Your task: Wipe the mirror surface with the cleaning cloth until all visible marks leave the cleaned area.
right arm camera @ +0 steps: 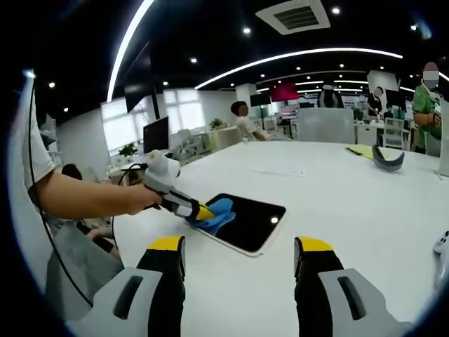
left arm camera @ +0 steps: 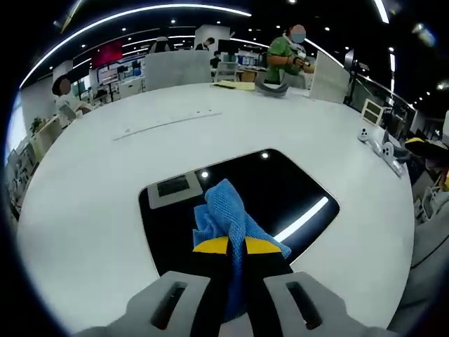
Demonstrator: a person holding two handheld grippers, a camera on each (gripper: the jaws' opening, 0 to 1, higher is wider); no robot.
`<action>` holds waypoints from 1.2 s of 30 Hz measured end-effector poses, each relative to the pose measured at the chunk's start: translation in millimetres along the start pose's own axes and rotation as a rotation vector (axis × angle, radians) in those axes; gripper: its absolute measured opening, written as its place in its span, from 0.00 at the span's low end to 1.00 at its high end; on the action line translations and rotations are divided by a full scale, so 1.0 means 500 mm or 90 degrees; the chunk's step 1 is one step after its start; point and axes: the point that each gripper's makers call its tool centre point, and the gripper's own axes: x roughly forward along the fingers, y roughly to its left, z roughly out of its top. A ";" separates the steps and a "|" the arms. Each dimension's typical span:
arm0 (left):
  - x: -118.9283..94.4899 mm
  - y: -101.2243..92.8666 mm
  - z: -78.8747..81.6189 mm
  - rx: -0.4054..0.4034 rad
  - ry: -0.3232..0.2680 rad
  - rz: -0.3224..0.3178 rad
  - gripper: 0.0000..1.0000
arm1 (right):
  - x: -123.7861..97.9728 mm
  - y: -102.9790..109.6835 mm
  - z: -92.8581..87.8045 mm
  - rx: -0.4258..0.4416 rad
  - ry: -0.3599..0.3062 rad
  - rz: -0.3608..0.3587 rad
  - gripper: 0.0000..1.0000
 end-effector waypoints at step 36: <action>0.030 -0.040 0.011 -0.003 0.010 -0.018 0.03 | -0.003 -0.004 -0.003 0.000 0.004 -0.005 0.60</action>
